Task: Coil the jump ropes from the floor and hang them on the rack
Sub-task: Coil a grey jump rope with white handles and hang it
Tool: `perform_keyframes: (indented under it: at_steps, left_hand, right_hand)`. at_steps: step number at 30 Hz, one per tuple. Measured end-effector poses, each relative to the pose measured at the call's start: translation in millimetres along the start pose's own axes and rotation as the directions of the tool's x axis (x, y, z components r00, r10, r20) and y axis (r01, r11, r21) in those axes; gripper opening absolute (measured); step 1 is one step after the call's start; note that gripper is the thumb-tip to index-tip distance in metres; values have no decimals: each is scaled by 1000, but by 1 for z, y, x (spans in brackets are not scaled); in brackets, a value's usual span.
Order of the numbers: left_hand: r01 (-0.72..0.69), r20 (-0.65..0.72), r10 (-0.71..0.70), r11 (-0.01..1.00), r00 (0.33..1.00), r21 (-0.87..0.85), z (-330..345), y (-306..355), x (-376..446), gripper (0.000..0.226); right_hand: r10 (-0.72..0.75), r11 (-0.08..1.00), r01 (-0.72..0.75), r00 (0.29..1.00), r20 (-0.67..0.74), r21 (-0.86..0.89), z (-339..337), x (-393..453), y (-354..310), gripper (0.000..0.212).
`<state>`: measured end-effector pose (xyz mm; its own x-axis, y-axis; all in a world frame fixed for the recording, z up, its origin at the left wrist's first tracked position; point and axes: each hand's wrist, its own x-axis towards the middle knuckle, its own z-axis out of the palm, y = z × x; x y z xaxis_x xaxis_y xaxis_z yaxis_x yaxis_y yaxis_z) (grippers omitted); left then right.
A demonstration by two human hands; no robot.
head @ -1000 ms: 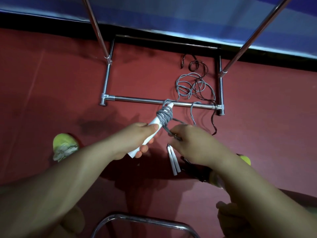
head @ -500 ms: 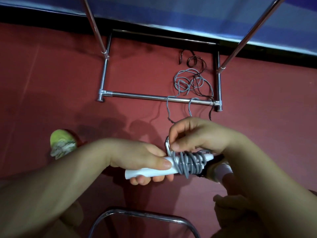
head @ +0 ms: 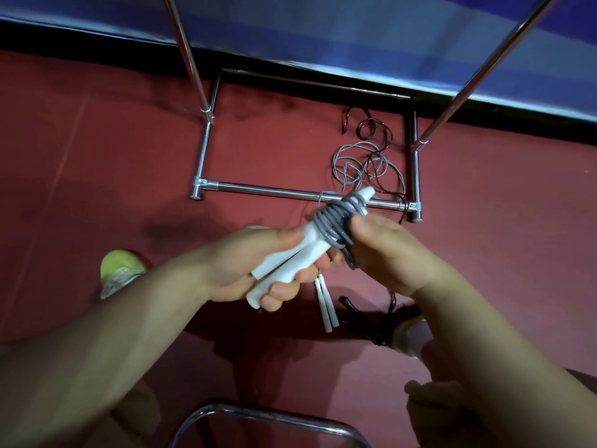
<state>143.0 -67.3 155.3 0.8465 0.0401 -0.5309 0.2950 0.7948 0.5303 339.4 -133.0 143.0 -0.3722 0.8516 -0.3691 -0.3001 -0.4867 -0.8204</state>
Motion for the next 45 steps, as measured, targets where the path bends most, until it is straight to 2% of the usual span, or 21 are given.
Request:
perform_keyframes:
  at_steps: [2, 3, 5, 7, 11, 13, 16, 20, 24, 26, 28, 30, 31, 32, 33, 34, 35, 36, 38, 40, 45]
  left_hand:
    - [-18, -73, 18, 1000, 997, -11, 5, 1, 2, 38]
    - [-6, -181, 10, 1000, 983, 19, 5, 0, 4, 35]
    - [-9, -365, 49, 994, 930, 111, 9, -1, 9, 32]
    - [13, -471, 83, 980, 878, 197, 10, -4, 15, 28]
    - [144, -578, 121, 909, 807, 392, 12, -9, 23, 34]
    - [254, -615, 181, 795, 768, 551, 11, -11, 25, 36]
    - [415, -629, 313, 535, 711, 735, 6, -11, 25, 36]
    - [484, -607, 319, 388, 728, 784, 6, -9, 21, 34]
    - [538, -537, 389, 118, 748, 835, 11, -18, 21, 31]
    - [543, -505, 429, 41, 749, 839, 15, -22, 21, 33]
    - [537, -476, 473, 9, 741, 844, 16, -23, 21, 33]
    - [507, -462, 484, 45, 743, 861, 13, -22, 19, 30]
    - [473, -476, 456, 130, 752, 871, 12, -21, 18, 29]
    - [420, -502, 392, 280, 771, 863, 11, -18, 17, 31]
    - [337, -518, 312, 481, 796, 809, 12, -14, 16, 31]
    - [234, -513, 237, 683, 825, 692, 15, -9, 14, 27]
    - [134, -500, 183, 836, 847, 532, 18, -4, 12, 21]
    - [71, -500, 133, 927, 855, 369, 19, 0, 10, 20]
    - [45, -491, 26, 990, 871, 131, 15, 5, 7, 39]
    - [98, -407, -74, 994, 910, 39, 11, 6, 7, 55]
    - [131, -260, -161, 983, 952, -129, 15, 0, 11, 61]
  right_hand:
    - [0, 985, -27, 988, -153, -173, 4, 3, 6, 48]
    - [35, 982, -79, 969, -244, -173, 8, 4, 7, 47]
    - [80, 969, -152, 940, -331, -197, 14, 4, 6, 45]
    - [130, 946, -229, 915, -382, -228, 19, 3, 4, 44]
    - [216, 921, -339, 856, -469, -194, 22, 2, 8, 31]
    - [223, 908, -364, 840, -495, -209, 24, 3, 11, 29]
    - [210, 922, -341, 842, -498, -186, 29, 5, 14, 28]
    - [256, 934, -344, 831, -494, -94, 32, 4, 9, 39]
    - [299, 906, -408, 806, -511, -114, 30, 7, 11, 50]
    - [289, 902, -414, 793, -537, -125, 30, 8, 15, 50]
    - [253, 905, -397, 789, -559, -151, 30, 8, 17, 48]
    - [201, 919, -355, 797, -570, -171, 28, 8, 17, 45]
    - [172, 932, -321, 802, -571, -169, 28, 9, 17, 42]
    - [150, 946, -286, 805, -574, -154, 27, 10, 18, 39]
    - [140, 959, -255, 806, -576, -123, 25, 10, 19, 37]
    - [143, 971, -227, 809, -570, -78, 23, 11, 20, 35]
    - [150, 980, -199, 819, -554, -30, 20, 12, 21, 34]
    - [154, 985, -174, 834, -530, 12, 18, 13, 21, 33]
    - [138, 990, -117, 860, -492, 73, 12, 14, 20, 37]
    - [111, 991, -60, 865, -489, 120, 9, 14, 19, 40]
    - [63, 989, -2, 909, -411, 149, 12, 13, 18, 36]
